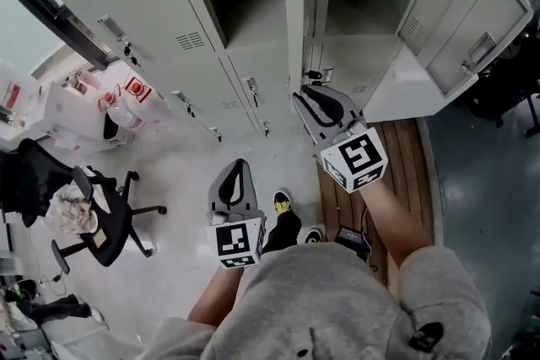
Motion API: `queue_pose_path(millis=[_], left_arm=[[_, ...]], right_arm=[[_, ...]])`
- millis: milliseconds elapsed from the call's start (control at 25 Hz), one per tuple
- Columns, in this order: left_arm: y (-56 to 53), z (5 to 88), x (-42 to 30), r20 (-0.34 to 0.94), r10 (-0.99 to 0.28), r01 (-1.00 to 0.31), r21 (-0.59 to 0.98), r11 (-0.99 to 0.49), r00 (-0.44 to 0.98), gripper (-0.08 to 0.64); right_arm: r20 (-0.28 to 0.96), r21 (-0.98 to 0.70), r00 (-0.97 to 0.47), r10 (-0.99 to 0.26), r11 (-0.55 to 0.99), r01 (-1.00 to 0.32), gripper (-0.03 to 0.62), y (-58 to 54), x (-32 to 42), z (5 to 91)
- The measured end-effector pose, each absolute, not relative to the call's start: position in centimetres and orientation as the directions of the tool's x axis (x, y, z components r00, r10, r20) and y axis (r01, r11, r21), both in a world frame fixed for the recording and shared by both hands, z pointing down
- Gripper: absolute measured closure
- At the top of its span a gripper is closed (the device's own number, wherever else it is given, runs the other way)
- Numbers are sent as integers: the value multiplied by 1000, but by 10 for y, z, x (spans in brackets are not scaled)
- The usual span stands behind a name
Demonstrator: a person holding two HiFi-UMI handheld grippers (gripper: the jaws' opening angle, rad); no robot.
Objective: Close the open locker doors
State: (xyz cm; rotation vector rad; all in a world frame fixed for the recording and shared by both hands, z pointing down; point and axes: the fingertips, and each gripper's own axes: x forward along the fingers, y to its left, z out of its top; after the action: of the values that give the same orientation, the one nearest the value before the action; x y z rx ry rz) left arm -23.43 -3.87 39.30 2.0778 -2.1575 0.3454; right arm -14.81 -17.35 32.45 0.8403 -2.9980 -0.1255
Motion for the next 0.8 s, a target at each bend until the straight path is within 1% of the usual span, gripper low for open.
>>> queue_pose_path(millis=[80, 200, 360, 560, 640, 800], left_arm=[[-44, 394, -239, 249, -967, -997, -74, 31, -48, 549], [-57, 392, -244, 238, -970, -997, -72, 23, -39, 549], [-77, 395, -246, 239, -971, -998, -66, -6, -10, 549], [-102, 400, -254, 250, -968, -998, -53, -28, 14, 549], [-110, 397, -257, 240, -971, -998, -50, -37, 24, 549], [-124, 393, -262, 230, -973, -998, -54, -44, 31, 549]], right_arm=[[-20, 104, -853, -521, 848, -520, 511, -172, -153, 317], [-44, 152, -831, -555, 818, -554, 509, -178, -150, 309], [-29, 183, -797, -604, 780, -598, 509, -199, -146, 313], [-21, 206, -795, -606, 776, -597, 509, -209, -151, 310], [-3, 177, -793, -610, 780, -601, 509, -213, -150, 314], [46, 92, -829, -558, 829, -552, 509, -216, -162, 325]])
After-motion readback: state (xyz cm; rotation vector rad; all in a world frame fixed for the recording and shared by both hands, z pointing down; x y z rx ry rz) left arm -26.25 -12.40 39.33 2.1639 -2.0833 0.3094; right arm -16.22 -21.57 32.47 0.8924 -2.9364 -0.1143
